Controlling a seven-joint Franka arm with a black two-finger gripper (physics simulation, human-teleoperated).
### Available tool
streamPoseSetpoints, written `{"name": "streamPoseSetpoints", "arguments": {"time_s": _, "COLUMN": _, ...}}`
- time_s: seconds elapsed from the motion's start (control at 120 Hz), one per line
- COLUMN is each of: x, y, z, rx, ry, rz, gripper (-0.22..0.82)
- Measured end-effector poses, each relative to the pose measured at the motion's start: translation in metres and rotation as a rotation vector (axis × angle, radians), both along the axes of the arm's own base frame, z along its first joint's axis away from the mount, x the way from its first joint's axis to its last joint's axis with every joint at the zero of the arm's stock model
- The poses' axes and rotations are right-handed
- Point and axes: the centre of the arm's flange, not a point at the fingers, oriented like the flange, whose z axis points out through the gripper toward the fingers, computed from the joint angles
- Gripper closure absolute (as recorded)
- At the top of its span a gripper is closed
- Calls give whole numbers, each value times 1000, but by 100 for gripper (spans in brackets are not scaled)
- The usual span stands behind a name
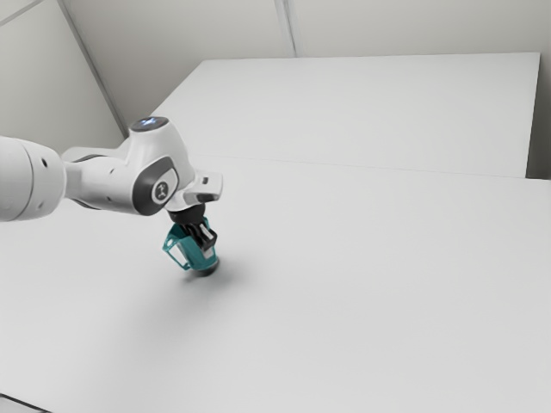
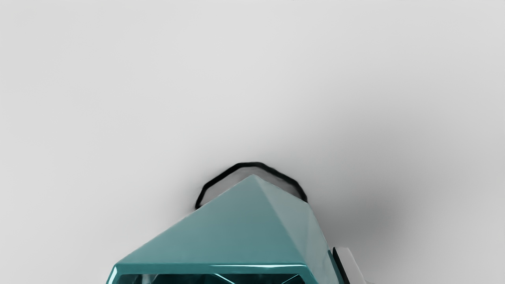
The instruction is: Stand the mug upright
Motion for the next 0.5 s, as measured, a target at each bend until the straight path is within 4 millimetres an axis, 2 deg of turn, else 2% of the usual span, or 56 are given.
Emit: {"name": "streamPoseSetpoints", "arguments": {"time_s": 0.5, "x": 0, "y": -4, "z": -11, "rx": 4, "ry": 19, "rz": 23, "gripper": 78}}
